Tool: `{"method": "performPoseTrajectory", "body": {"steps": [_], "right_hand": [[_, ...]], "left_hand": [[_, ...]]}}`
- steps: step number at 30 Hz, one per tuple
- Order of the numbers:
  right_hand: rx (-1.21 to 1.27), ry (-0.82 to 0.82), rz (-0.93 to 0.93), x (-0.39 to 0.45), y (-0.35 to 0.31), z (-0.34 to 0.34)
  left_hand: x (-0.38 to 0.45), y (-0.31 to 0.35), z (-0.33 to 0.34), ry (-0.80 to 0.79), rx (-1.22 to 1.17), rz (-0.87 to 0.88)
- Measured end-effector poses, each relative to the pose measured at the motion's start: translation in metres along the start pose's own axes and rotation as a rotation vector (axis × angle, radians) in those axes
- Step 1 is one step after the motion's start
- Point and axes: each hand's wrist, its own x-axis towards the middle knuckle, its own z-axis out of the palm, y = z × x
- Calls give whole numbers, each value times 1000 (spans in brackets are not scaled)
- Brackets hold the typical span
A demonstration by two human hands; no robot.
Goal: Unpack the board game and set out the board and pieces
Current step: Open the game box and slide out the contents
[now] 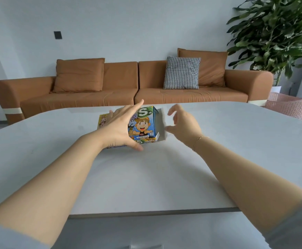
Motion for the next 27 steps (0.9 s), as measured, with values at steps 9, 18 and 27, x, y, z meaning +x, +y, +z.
{"method": "performPoseTrajectory", "body": {"steps": [9,18,27], "right_hand": [[457,302,48,5,-13,-9],[194,-121,81,7,-48,-16],[392,-322,186,1,-41,-22]], "left_hand": [[2,2,-2,43,-83,-1],[2,1,1,78,-93,9],[2,1,9,234,89,93]]}}
